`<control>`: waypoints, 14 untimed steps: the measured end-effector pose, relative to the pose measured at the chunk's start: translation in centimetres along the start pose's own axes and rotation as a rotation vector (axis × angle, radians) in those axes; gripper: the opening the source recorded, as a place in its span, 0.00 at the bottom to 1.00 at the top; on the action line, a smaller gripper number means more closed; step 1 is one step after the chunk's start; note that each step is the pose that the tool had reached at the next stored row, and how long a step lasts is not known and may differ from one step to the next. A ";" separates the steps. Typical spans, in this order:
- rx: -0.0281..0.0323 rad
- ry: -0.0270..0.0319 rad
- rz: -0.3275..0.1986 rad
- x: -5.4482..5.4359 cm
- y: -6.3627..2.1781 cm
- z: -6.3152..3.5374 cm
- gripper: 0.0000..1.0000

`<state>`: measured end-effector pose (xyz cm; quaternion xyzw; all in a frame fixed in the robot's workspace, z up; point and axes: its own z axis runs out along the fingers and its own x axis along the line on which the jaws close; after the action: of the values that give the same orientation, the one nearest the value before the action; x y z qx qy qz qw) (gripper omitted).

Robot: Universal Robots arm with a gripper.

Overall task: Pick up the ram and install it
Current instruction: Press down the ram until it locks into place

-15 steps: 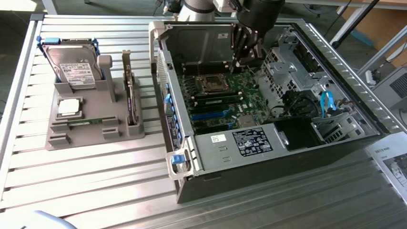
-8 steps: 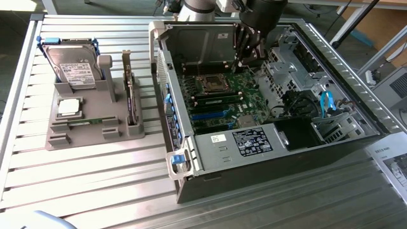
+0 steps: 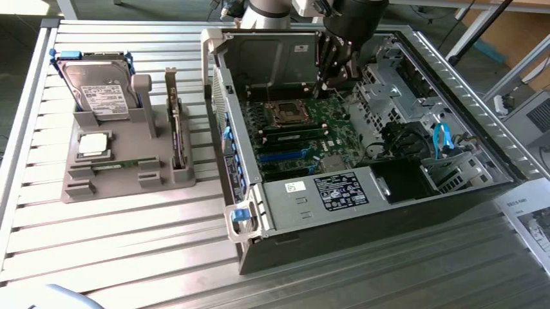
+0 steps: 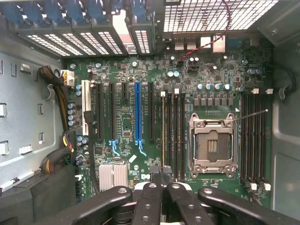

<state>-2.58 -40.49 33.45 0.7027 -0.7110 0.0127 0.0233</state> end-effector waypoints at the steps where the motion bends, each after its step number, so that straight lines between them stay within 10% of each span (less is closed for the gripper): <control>1: 0.0000 0.0000 0.000 0.0 0.00 0.00 0.10; 14: -0.0079 -0.0023 0.155 0.0 0.00 0.02 0.10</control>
<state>-2.58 -40.49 33.42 0.6456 -0.7632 0.0108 0.0242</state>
